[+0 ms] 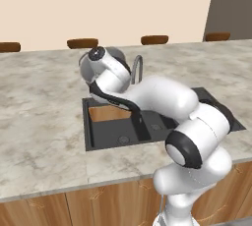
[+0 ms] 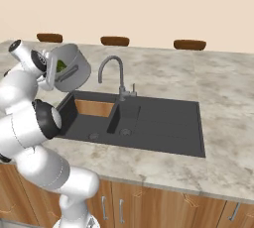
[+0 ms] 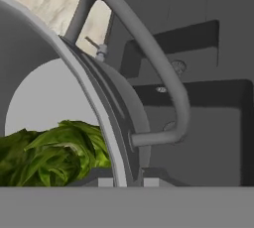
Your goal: Dump the lettuce from the pot into the sink. Then turn on the water and wash the lettuce. Then turn off the water and put the lettuce back in the pot.
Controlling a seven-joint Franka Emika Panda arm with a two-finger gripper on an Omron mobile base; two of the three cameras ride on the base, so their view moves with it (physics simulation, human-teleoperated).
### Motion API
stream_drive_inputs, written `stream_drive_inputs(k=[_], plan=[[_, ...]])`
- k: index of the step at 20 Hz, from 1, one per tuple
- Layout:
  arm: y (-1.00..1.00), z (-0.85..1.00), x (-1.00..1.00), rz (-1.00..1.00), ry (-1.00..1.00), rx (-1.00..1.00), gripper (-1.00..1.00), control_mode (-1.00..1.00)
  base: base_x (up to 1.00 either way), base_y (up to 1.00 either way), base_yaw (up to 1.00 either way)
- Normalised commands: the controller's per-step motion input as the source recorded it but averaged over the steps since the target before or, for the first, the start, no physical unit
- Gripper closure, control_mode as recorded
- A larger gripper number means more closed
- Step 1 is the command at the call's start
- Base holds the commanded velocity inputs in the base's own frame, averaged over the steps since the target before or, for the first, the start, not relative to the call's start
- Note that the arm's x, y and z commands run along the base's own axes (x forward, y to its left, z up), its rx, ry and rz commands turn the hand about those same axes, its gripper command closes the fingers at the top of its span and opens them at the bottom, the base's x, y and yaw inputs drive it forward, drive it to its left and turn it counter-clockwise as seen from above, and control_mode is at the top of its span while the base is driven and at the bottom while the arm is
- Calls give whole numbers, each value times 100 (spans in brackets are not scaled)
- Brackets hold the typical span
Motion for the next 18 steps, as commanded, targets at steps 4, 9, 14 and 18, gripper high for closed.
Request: stream_drive_inputs(k=[4, 9, 14, 18], plan=[[-29, 61, 25, -18, 0, -1, 100, -100, 0, 0, 0], [-32, 27, 9, -16, -5, -11, 100, -100, 0, 0, 0], [-30, 17, 0, -12, -13, -14, 100, -100, 0, 0, 0], [-24, 17, 11, -9, -6, -6, 100, -100, 0, 0, 0]])
